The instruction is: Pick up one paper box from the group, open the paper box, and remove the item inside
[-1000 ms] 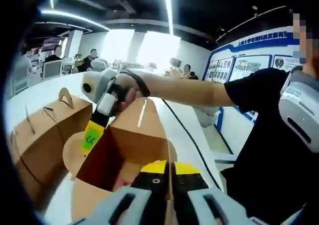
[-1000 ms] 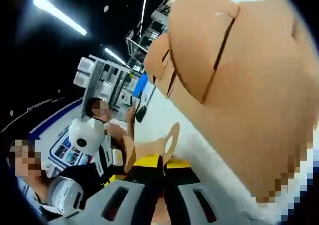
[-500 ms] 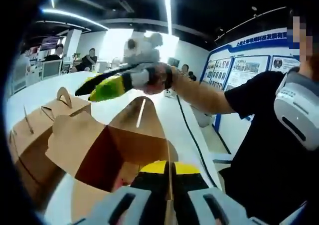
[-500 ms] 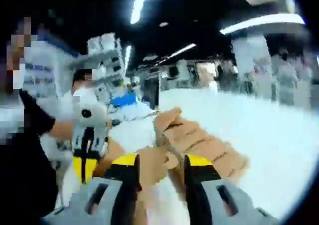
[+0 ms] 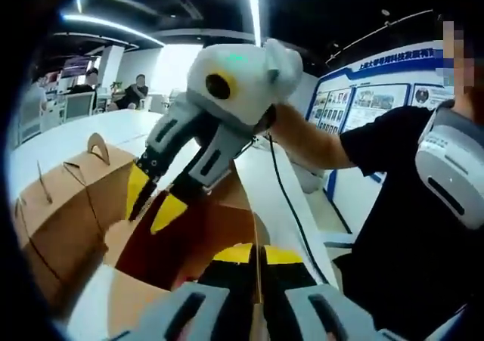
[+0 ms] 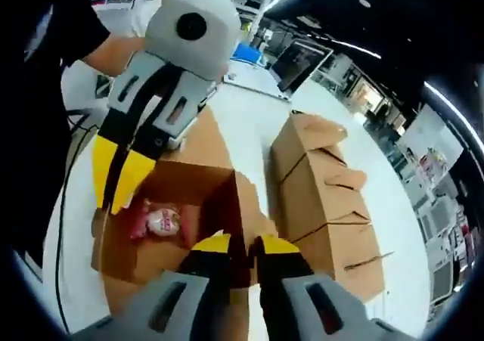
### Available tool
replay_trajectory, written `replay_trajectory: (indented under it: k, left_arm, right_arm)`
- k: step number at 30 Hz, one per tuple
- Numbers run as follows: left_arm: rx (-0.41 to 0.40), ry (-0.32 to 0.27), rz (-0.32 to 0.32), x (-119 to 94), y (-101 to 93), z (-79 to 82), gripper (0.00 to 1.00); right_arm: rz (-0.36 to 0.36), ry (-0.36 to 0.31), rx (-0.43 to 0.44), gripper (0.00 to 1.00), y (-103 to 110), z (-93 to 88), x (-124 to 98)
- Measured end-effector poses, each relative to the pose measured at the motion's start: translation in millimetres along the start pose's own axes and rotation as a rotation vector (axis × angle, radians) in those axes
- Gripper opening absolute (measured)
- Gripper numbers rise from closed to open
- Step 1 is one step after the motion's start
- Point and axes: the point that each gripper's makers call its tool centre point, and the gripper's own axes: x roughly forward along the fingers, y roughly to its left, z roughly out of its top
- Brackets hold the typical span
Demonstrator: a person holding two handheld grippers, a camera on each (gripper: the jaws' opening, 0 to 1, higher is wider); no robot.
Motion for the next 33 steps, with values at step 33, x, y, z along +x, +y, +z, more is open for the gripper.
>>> replay_trajectory:
  k: [33]
  left_arm:
    - [0.214,-0.567,0.51,-82.1,-19.4,96.3,0.21]
  right_arm:
    - [-0.314,-0.666,0.389,0.34,-5.0,47.7,-131.6]
